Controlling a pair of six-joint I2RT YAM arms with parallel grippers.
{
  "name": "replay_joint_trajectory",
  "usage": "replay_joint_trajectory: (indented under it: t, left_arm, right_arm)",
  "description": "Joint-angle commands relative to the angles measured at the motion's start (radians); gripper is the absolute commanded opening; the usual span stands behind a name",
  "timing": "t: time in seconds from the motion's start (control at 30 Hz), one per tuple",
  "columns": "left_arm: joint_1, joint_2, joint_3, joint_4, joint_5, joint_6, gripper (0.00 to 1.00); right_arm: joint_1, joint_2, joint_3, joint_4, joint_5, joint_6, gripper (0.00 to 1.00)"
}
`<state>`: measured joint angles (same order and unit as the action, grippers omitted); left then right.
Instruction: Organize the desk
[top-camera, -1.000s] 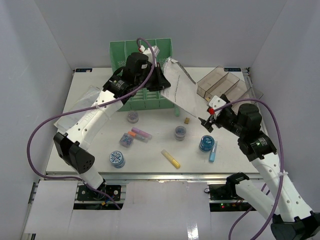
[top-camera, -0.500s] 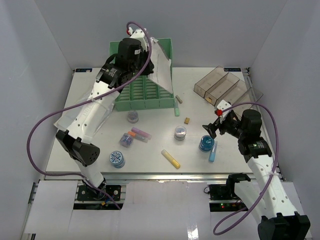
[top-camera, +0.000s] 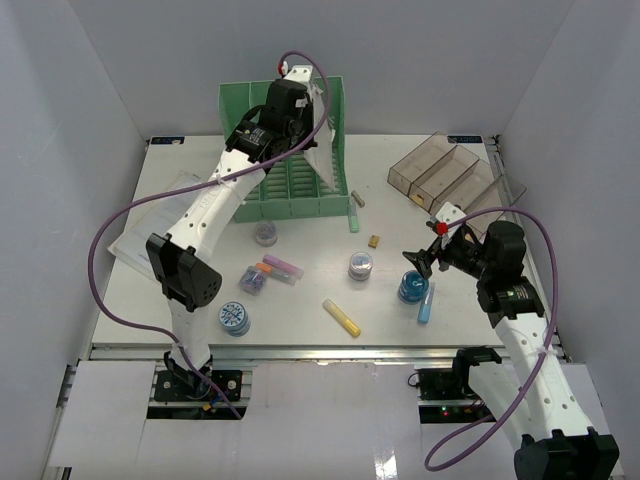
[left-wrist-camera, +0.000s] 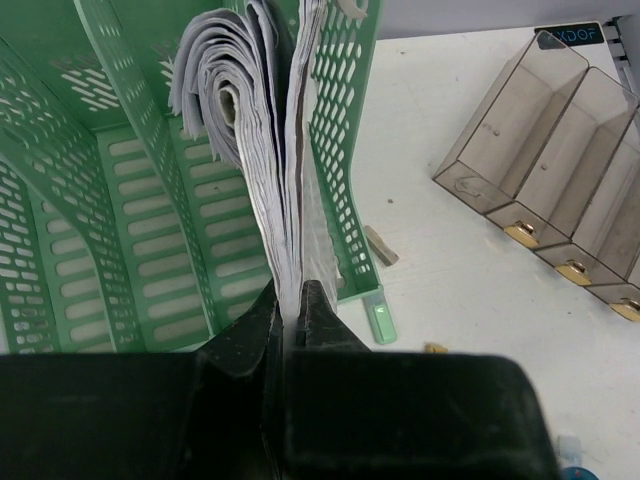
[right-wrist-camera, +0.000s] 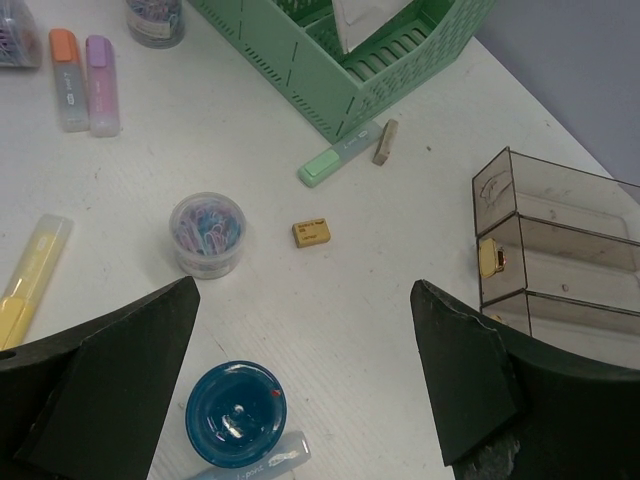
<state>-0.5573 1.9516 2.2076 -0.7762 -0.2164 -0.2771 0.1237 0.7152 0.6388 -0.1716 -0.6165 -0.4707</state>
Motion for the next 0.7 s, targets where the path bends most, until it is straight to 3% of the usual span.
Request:
replay_joint_trajectory:
  t: [0.0, 0.6, 0.67]
  left_arm:
    - [0.001, -0.011, 0.070, 0.094, -0.035, 0.039, 0.00]
    - [0.004, 0.073, 0.047, 0.166, -0.010, 0.060, 0.00]
    - [0.002, 0.076, 0.031, 0.163, 0.000, 0.062, 0.06]
  right_arm:
    - [-0.009, -0.010, -0.011, 0.046, -0.032, 0.017, 0.93]
    - [-0.024, -0.005, -0.021, 0.046, -0.049, 0.020, 0.93]
    - [-0.026, -0.005, -0.022, 0.047, -0.049, 0.020, 0.93]
